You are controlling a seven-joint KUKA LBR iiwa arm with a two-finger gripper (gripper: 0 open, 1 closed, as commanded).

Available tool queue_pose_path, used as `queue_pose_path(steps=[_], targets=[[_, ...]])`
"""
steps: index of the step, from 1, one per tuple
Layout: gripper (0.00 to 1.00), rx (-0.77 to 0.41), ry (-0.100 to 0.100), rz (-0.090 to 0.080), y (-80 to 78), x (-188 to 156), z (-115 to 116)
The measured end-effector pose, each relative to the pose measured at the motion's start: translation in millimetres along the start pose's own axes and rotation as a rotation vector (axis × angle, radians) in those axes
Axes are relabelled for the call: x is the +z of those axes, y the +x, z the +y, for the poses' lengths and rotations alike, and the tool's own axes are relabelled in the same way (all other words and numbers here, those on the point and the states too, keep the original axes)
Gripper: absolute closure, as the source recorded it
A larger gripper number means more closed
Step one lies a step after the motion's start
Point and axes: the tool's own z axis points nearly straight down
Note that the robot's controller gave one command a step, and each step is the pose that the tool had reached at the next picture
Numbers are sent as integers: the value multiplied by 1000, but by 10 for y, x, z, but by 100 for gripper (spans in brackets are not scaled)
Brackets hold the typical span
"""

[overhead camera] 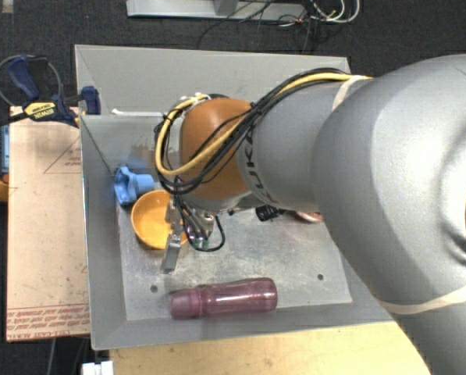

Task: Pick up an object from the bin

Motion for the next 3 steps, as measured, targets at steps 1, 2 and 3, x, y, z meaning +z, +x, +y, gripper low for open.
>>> queue_pose_path(steps=[1,2,3], targets=[[100,-510,-7,-5,432,255,249],[100,-508,-7,-4,429,255,244],[100,-508,-7,-4,428,255,244]])
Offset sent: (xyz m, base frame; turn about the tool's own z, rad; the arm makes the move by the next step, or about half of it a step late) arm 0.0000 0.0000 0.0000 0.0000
